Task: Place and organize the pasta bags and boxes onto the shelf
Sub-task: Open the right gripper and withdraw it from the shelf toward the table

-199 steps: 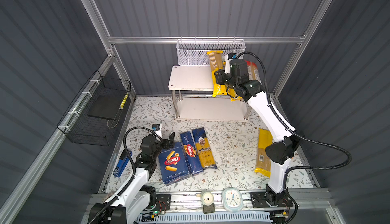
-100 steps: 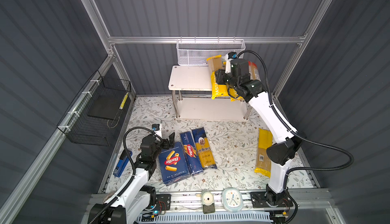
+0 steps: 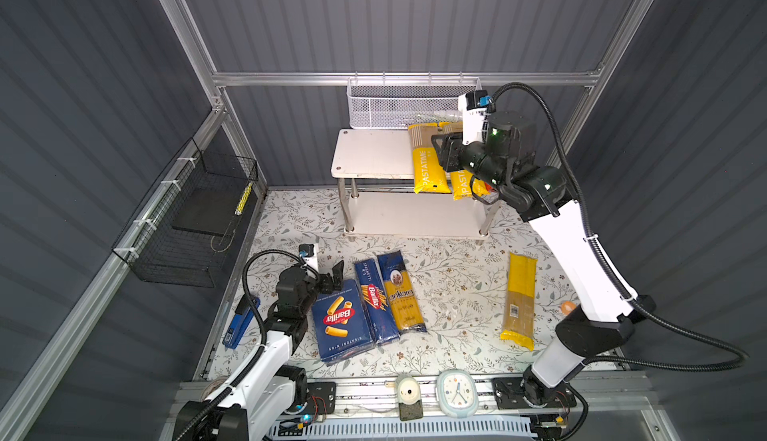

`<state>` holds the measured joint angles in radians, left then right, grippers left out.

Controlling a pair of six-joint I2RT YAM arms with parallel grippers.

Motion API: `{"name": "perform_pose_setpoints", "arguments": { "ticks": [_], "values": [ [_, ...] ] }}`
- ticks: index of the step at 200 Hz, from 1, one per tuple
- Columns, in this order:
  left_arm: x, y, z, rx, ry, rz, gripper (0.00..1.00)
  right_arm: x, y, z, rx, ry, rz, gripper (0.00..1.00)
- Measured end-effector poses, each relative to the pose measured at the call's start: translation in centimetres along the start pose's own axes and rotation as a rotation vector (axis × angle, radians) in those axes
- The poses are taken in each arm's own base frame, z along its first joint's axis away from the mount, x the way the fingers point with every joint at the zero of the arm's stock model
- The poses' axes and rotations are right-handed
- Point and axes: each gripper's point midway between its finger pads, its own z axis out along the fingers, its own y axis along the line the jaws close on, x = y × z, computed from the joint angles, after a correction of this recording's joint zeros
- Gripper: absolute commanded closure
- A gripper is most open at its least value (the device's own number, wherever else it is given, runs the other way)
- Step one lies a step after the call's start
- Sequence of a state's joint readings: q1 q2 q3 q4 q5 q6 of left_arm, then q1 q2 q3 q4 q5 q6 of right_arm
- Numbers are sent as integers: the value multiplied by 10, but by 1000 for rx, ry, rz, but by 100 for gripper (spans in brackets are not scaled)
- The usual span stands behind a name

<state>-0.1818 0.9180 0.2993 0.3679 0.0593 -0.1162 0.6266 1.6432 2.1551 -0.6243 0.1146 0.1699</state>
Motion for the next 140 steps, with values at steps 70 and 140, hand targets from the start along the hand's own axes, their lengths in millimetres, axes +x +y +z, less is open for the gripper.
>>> {"name": "perform_pose_setpoints", "arguments": {
  "ticks": [70, 140],
  "values": [
    [0, -1, 0, 4, 1, 0, 0, 113, 5, -43, -64, 243, -139, 49],
    [-2, -16, 1, 93, -22, 24, 0, 177, -8, -109, -122, 215, -128, 44]
  ]
}}
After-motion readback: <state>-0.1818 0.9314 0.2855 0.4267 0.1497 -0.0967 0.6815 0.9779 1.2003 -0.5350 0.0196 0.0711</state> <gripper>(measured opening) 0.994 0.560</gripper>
